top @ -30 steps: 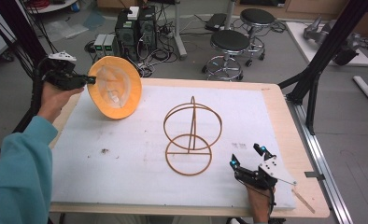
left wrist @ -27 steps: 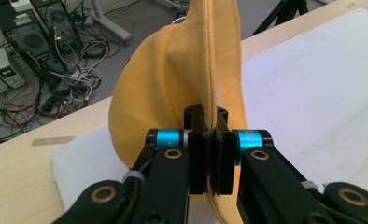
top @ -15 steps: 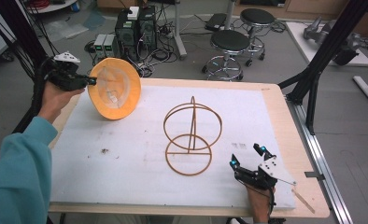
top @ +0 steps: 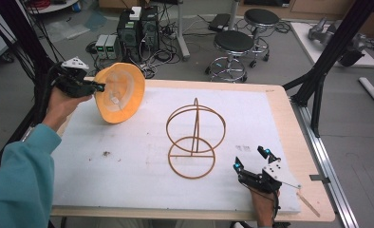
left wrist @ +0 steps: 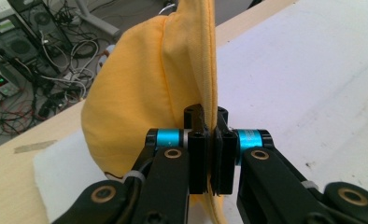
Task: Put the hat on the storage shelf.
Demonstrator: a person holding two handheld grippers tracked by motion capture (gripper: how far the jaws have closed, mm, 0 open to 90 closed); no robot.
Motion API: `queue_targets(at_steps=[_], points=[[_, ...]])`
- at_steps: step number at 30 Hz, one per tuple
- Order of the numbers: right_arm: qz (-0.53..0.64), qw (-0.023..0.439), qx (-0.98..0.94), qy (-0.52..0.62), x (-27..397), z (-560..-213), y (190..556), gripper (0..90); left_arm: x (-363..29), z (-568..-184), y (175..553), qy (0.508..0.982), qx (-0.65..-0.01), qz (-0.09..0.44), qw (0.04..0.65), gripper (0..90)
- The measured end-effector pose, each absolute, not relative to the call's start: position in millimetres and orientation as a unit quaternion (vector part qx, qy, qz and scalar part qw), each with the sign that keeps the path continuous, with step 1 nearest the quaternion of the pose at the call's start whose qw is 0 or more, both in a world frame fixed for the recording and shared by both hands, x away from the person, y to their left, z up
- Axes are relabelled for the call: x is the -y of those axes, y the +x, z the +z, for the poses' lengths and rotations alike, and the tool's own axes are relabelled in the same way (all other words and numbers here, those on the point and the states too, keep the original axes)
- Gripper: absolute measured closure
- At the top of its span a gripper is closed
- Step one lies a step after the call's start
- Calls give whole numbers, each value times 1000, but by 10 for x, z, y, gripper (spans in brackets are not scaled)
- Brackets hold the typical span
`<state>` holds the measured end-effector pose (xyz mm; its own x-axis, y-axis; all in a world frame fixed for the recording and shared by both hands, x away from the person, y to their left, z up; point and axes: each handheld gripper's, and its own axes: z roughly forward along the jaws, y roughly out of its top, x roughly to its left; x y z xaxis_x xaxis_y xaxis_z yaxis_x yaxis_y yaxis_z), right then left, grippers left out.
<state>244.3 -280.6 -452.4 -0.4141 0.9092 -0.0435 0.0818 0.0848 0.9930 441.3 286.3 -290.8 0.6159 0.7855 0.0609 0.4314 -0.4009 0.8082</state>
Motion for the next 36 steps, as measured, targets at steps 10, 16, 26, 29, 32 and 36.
queue_targets(at_steps=[10, 16, 26, 29, 32, 36], points=[[554, 372, -633, 393, 2810, -4524, 2444, 95, -2780, -2967, 4273, 803, -379, 190, 418, 867], [556, 372, -631, 393, 2817, -4526, 2442, 95, -2671, -2980, 4187, 800, -376, 164, 438, 867], [558, 373, -628, 393, 2824, -4526, 2443, 95, -2407, -3035, 4111, 809, -349, 134, 454, 866], [558, 371, -628, 395, 2825, -4526, 2441, 95, -2347, -3042, 4083, 810, -343, 127, 458, 866], [558, 371, -628, 395, 2825, -4526, 2441, 95, -2290, -3054, 4063, 814, -336, 124, 458, 865], [558, 373, -628, 394, 2825, -4526, 2442, 94, -2208, -3092, 4038, 814, -329, 113, 465, 862]])
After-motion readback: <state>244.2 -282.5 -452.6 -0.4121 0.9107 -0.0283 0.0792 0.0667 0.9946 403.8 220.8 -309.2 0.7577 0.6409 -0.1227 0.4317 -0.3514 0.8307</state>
